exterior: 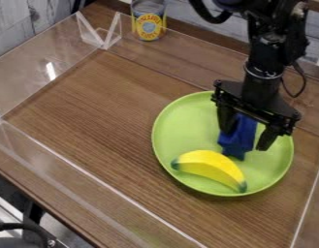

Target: Remove the blue object from inside the green plate and put it on the table

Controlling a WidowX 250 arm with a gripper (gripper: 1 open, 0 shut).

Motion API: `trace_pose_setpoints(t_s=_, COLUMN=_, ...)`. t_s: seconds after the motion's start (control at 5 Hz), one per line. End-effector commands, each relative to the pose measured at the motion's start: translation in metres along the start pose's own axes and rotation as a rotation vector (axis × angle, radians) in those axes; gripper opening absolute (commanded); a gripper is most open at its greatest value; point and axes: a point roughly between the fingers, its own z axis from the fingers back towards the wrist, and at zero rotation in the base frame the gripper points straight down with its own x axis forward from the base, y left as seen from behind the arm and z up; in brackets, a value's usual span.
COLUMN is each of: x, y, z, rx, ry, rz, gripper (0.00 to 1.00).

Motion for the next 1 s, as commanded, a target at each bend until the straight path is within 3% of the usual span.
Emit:
trace_pose_setpoints(t_s=0.0, x=-0.004, y=0.001, z=-0.02, rx=0.008, ry=0.027, rz=0.002, gripper=1.0)
trace_pose_setpoints(t_s=0.2, x=-0.004, y=0.002, z=-0.025, rx=0.009, ry=0.027, rz=0.006, gripper=0.0)
trace_pose_setpoints(t_s=0.8, x=-0.003, y=0.008, z=0.001, rx=0.038, ry=0.037, rz=-0.006, gripper=0.0)
